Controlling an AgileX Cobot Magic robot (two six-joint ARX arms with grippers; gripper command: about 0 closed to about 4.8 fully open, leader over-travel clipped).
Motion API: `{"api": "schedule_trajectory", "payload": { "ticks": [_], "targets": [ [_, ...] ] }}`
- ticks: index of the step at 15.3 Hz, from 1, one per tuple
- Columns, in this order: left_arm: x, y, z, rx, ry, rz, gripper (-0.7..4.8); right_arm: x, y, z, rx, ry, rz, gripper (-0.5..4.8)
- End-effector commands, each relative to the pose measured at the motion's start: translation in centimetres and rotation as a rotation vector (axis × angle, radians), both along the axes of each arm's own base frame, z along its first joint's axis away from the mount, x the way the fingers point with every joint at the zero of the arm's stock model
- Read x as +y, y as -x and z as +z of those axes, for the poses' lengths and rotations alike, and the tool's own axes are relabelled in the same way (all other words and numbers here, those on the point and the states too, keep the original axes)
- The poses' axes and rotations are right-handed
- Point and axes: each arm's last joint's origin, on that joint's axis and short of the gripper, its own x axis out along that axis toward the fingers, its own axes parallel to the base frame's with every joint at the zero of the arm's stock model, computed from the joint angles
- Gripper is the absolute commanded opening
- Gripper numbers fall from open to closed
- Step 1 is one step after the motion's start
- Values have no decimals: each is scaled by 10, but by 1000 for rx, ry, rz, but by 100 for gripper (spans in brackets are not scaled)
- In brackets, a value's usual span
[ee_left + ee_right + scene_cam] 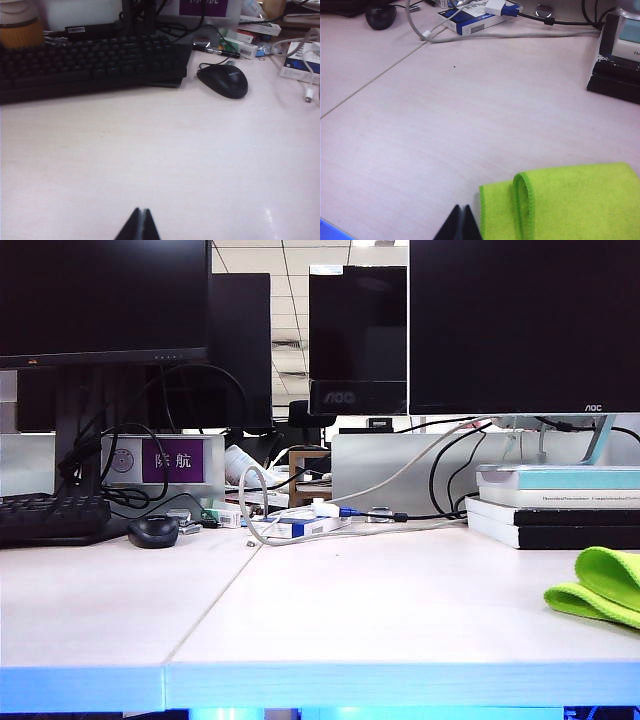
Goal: Wipe the table from left to right using the rag.
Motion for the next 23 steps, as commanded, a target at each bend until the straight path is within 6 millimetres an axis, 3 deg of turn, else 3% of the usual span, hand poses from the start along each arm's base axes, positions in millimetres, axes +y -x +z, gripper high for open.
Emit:
{"api": "schedule_trajectory", "payload": {
  "ticks": [1,8,17,23],
  "targets": [
    [0,0,-2,11,6,6,-3,0,0,3,-15,-15,-1,-1],
    [0,0,-2,11,6,6,-3,-2,1,-1,-32,-25,-12,-1],
    [0,0,-2,10,7,3,-3,-36,-14,-26,-134,-73,-360,-1],
    [0,0,-2,11,6,5,-3,-42,-15,-35,-97,-80,-354,-1]
  ]
}}
